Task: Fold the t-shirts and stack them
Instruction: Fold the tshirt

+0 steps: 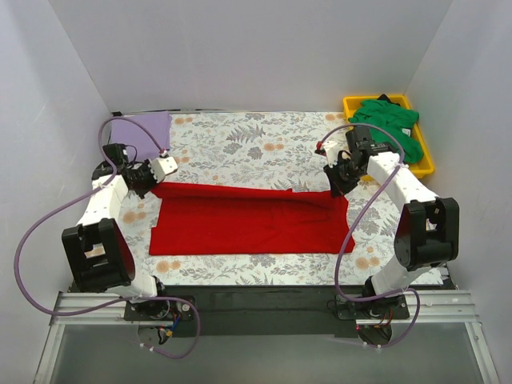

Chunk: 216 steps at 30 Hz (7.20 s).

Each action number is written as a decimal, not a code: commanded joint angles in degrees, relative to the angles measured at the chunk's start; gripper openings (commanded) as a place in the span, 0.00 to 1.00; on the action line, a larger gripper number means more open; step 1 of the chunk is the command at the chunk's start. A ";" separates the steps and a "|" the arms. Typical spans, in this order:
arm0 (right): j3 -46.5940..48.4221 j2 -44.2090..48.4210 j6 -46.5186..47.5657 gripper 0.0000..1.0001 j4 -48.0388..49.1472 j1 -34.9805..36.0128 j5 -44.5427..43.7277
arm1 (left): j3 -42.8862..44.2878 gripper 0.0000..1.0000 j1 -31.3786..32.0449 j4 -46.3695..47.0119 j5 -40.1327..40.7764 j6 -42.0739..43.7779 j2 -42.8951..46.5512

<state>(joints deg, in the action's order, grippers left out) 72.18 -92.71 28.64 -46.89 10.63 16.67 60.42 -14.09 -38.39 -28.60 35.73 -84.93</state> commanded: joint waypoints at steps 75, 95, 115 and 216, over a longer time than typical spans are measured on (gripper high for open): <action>2.00 -11.89 -7.99 0.45 -4.17 -5.01 4.96 | 30.81 0.49 55.39 14.49 1.17 -76.07 -35.57; -0.55 -11.01 -7.73 0.34 -5.05 -5.01 5.92 | 33.71 0.12 56.54 14.49 -1.90 -77.12 -38.03; 0.33 -10.21 -7.37 0.22 -6.89 -5.01 8.03 | 31.51 0.40 57.06 13.43 2.67 -76.78 -34.34; 31.30 -39.10 0.00 0.10 9.19 11.60 -22.63 | 11.90 0.40 14.45 0.34 -18.78 -72.47 -5.33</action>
<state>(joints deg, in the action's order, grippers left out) 92.86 -121.60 24.51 -51.68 22.20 3.14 69.34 3.62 -33.65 -47.79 -41.98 -93.12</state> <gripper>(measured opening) 0.104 0.393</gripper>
